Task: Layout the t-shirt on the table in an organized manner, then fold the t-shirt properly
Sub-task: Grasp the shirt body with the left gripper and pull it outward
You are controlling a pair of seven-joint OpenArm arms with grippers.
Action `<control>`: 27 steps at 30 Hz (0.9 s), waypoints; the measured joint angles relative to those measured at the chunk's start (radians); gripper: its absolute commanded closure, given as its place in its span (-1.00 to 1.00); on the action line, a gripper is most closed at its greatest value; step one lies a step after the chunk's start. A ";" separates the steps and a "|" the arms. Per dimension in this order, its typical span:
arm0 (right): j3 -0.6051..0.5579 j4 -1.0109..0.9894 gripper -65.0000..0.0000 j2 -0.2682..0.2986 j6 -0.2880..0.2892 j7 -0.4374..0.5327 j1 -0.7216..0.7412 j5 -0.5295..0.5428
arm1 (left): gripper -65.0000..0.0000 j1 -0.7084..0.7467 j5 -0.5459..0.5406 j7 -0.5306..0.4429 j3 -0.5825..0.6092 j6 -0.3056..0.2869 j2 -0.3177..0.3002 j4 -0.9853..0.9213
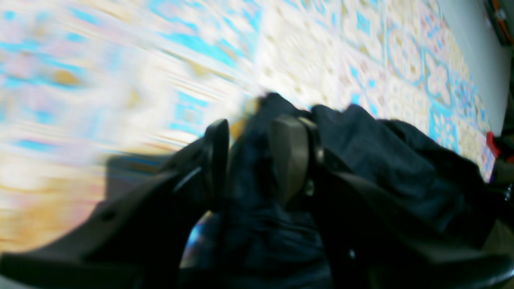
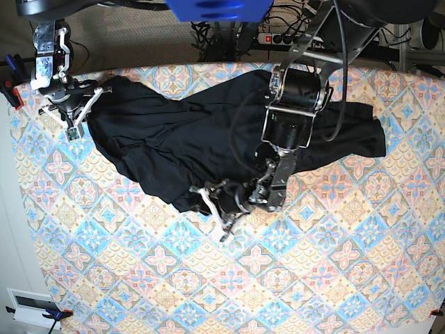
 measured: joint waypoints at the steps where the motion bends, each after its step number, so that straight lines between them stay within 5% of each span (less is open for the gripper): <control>1: 0.000 0.000 1.00 0.000 0.000 0.000 0.000 0.000 | 0.35 0.003 -0.001 -0.009 0.016 0.018 0.006 -0.016; 6: 0.000 0.000 1.00 0.000 0.000 0.000 0.000 0.000 | 0.42 0.003 -0.012 -0.065 0.082 0.052 0.010 -0.087; 10: 0.000 0.000 1.00 0.000 0.000 0.000 0.002 0.000 | 1.00 -0.001 -0.013 -0.064 0.090 0.060 0.010 -0.087; 18: -0.001 0.000 1.00 0.000 0.000 0.000 0.003 0.000 | 1.00 0.006 -0.043 -0.029 0.065 0.058 -0.003 0.212; 27: 0.005 0.000 1.00 0.000 0.000 0.000 0.005 -0.003 | 1.00 0.008 -0.189 0.148 -0.202 0.068 -0.137 0.463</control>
